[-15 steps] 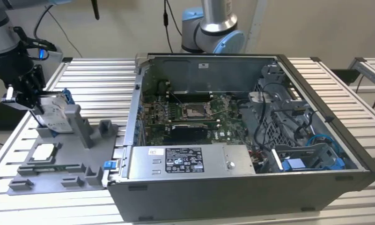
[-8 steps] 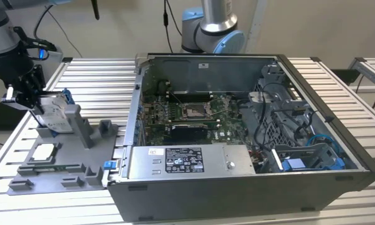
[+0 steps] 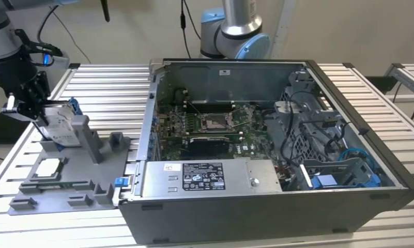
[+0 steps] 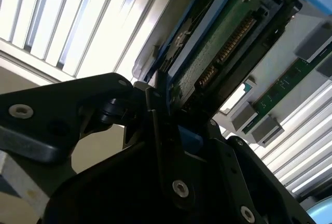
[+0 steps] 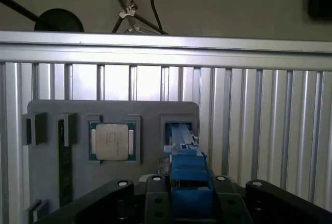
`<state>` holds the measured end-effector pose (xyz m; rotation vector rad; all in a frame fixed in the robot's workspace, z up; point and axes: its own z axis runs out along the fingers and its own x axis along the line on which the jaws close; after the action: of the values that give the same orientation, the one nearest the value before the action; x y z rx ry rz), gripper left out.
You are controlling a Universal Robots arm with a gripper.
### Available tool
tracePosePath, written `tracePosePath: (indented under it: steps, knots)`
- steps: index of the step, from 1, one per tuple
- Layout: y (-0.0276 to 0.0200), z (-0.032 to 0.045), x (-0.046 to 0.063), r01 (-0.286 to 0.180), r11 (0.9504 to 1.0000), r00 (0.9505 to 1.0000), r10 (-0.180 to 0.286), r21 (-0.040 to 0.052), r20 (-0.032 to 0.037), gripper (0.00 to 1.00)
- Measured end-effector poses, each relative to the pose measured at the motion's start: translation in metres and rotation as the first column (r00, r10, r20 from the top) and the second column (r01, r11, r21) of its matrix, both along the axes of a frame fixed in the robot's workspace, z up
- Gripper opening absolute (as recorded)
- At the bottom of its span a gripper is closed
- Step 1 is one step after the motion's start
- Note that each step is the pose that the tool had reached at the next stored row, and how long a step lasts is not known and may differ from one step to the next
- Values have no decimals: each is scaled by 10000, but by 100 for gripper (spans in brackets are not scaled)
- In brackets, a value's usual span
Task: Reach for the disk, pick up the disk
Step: 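Pick up the disk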
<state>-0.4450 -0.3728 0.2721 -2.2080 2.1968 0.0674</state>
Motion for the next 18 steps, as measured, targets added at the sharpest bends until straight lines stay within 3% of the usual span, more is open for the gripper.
tracePosePath:
  steps: [18]
  knots:
    - [0, 205, 0, 1, 10000, 10000, -1, -1, -1, 0]
